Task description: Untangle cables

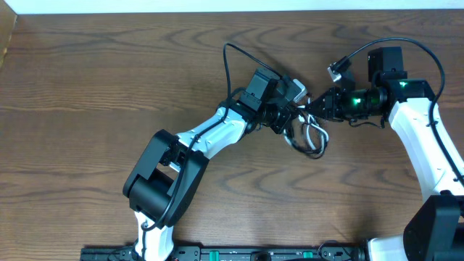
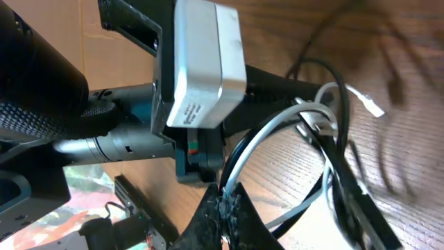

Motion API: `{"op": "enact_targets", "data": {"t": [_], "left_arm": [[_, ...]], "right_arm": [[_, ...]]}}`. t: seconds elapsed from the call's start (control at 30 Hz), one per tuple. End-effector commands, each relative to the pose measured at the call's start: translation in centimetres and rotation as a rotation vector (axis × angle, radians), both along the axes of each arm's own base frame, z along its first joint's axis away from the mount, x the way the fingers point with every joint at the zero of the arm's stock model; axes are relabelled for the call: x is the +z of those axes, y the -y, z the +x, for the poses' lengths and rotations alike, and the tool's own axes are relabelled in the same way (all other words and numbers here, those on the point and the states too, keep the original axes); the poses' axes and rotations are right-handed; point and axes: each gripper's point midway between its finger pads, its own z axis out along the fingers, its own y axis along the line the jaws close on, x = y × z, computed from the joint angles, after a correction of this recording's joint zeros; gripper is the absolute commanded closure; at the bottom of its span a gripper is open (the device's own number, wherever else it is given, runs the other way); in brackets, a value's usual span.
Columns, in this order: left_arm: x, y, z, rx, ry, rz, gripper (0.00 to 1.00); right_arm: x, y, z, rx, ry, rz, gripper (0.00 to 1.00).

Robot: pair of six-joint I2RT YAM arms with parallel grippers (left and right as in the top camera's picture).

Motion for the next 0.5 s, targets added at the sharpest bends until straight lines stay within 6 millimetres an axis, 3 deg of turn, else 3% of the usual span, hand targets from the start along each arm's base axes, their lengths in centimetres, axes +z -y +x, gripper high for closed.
{"op": "enact_targets", "data": {"t": [0.0, 0.23, 0.33, 0.47], "left_arm": [[-0.3, -1.6, 2.0, 0.115, -0.008, 0.029, 0.93], [2.9, -6.3, 4.1, 0.411, -0.188, -0.044, 0.93], [5.4, -8.0, 3.5, 0.437, -0.202, -0.051, 0.93], [8.5, -9.7, 2.2, 0.437, -0.182, -0.044, 0.93]], "right_arm": [[-0.1, 0.6, 0.3, -0.033, -0.007, -0.043, 0.99], [-3.4, 5.7, 0.8, -0.289, -0.126, -0.333, 0.99], [-4.6, 9.5, 0.6, -0.462, -0.18, -0.523, 0.99], [-5.3, 13.1, 0.2, -0.587, -0.185, -0.697, 0.99]]}}
